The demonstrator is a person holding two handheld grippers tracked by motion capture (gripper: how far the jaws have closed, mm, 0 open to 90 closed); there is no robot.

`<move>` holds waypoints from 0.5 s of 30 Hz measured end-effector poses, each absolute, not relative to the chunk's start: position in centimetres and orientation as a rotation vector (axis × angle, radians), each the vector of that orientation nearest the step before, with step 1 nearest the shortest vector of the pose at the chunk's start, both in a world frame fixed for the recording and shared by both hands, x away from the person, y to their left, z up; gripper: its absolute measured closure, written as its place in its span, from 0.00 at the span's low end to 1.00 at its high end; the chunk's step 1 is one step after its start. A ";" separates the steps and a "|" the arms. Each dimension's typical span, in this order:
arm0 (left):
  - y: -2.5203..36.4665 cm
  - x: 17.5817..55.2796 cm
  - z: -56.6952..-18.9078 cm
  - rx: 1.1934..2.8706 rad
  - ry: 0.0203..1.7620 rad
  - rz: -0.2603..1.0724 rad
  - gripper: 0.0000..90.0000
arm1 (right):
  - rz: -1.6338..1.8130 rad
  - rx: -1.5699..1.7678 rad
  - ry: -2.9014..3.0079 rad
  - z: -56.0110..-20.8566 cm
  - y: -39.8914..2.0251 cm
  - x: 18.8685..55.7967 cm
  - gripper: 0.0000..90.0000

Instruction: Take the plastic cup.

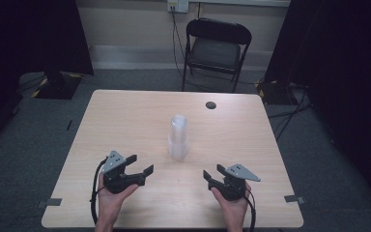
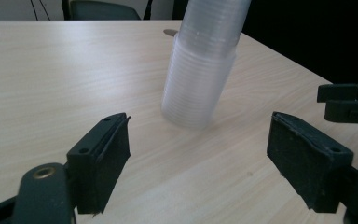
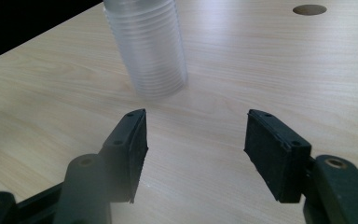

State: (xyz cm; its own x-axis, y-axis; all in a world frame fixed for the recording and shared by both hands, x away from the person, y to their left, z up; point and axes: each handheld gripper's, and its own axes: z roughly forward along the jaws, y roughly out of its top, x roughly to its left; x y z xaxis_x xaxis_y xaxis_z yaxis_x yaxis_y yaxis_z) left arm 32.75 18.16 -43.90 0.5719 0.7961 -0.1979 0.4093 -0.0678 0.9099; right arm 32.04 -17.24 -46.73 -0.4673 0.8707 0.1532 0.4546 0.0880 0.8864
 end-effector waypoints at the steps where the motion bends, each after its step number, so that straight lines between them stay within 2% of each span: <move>1: 18.1 32.8 -43.8 1.686 1.013 0.436 0.23 | 1.353 1.298 1.959 -46.7 -17.2 32.1 0.43; 15: 16.3 35.5 -42.2 1.712 0.966 0.387 0.19 | 1.374 1.286 1.984 -46.6 -16.7 31.9 0.43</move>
